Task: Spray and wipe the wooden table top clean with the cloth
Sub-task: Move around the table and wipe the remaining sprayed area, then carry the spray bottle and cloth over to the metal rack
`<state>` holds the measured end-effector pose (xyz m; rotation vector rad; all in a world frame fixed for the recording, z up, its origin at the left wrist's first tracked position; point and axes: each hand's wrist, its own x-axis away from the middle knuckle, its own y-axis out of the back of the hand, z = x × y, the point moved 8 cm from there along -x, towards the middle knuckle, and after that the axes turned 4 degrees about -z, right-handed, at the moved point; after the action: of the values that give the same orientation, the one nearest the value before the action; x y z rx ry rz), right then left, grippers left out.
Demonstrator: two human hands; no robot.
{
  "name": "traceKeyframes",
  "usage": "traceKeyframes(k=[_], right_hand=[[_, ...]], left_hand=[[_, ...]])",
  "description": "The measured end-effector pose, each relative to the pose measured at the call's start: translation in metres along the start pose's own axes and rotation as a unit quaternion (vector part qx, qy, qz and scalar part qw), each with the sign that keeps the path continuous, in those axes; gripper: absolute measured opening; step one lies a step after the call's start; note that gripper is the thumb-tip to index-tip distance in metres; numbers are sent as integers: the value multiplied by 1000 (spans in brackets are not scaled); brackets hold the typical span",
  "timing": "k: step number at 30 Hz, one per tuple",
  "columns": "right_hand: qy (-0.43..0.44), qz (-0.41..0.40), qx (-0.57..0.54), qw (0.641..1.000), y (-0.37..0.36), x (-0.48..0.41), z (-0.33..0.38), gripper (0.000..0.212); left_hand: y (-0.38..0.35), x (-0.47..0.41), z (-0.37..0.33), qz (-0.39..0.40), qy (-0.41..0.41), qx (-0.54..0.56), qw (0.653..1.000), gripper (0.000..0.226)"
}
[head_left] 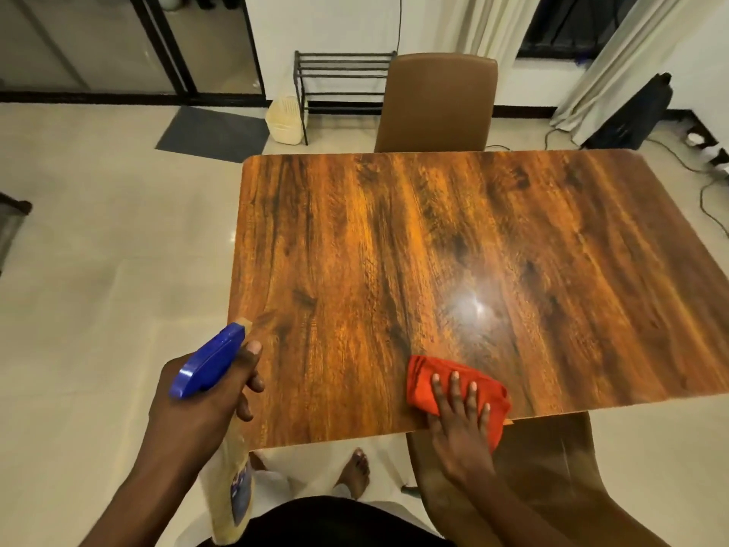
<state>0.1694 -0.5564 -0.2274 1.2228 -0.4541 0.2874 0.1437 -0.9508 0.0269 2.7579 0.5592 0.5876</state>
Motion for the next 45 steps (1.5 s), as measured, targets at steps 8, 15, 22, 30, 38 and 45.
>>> traceKeyframes(k=[8, 15, 22, 30, 38, 45], right_hand=[[186, 101, 64, 975, -53, 61, 116, 69], [157, 269, -151, 938, -74, 83, 209, 52], [-134, 374, -562, 726, -68, 110, 304, 40], [-88, 312, -711, 624, -42, 119, 412, 55], [-79, 253, -699, 664, -67, 121, 452, 76], [-56, 222, -706, 670, -44, 57, 509, 67]], left_hand=[[24, 24, 4, -45, 3, 19, 999, 12], [77, 32, 19, -86, 6, 18, 996, 19], [170, 32, 40, -121, -2, 44, 992, 9], [299, 22, 81, -134, -12, 39, 990, 35], [382, -1, 122, -153, 12, 40, 987, 53], [389, -86, 108, -127, 5, 29, 991, 61]])
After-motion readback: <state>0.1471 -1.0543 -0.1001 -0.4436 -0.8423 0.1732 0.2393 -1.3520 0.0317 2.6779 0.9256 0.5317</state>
